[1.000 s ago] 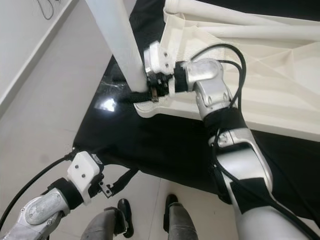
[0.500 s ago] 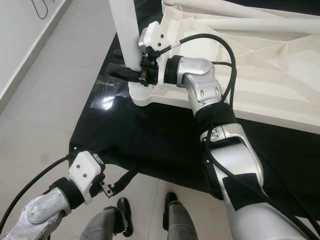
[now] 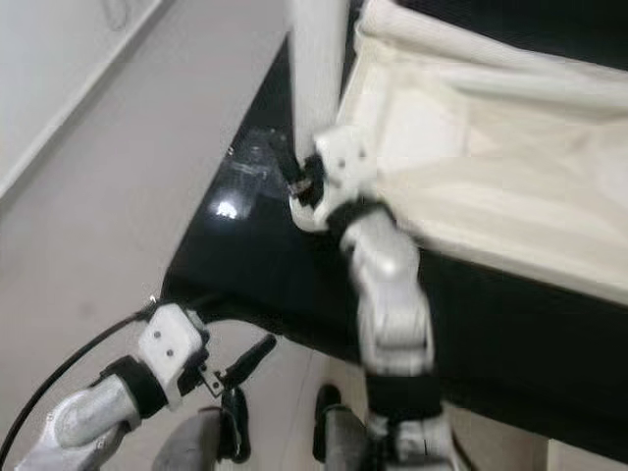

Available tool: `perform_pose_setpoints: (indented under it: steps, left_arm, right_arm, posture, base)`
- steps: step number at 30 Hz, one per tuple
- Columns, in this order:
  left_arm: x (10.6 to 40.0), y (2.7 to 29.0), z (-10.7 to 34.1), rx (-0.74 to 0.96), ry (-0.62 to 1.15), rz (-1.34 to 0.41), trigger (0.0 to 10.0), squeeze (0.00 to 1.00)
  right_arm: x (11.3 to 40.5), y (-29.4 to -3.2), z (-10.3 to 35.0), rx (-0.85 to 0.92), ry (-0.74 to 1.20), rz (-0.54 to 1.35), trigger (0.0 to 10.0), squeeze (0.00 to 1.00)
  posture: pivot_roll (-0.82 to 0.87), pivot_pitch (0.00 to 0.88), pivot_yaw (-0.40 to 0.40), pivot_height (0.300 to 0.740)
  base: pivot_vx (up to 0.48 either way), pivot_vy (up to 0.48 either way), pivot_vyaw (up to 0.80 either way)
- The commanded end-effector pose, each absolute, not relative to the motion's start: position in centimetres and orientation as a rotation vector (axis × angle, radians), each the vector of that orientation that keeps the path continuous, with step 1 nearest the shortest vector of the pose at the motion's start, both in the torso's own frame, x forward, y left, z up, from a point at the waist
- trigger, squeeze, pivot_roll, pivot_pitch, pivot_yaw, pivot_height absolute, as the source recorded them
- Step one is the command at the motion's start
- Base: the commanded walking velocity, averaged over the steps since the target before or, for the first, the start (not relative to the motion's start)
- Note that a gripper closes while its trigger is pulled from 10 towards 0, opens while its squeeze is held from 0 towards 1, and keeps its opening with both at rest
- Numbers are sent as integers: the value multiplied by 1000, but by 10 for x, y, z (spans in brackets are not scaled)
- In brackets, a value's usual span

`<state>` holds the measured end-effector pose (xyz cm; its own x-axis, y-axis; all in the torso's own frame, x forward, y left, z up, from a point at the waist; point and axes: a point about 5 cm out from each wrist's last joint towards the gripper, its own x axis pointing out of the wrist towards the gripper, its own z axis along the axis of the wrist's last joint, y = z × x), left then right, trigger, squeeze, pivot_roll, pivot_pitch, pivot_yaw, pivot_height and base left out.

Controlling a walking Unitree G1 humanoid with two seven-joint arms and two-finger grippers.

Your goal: Building children table

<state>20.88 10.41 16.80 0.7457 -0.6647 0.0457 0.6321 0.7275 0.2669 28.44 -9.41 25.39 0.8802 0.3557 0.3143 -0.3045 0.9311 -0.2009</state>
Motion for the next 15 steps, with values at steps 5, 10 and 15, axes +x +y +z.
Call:
perform_pose_setpoints:
  steps: [5, 10, 15]
  left_arm:
    - [212, 104, 160, 256, -124, -727, 10000, 0]
    - [215, 105, 158, 260, -123, -727, 10000, 0]
    - [223, 111, 158, 247, -122, -689, 10000, 0]
  right_arm:
    - [293, -87, 178, -108, 95, 303, 10000, 0]
    - [303, -86, 185, -102, 69, 301, 10000, 0]
    - [301, -88, 187, -72, 93, 251, 10000, 0]
  posture:
    - [-19, 409, 34, 740]
    - [-21, 401, 33, 740]
    - [-14, 387, 39, 740]
  base:
    - [0, 0, 0]
    - [0, 0, 0]
    - [0, 0, 0]
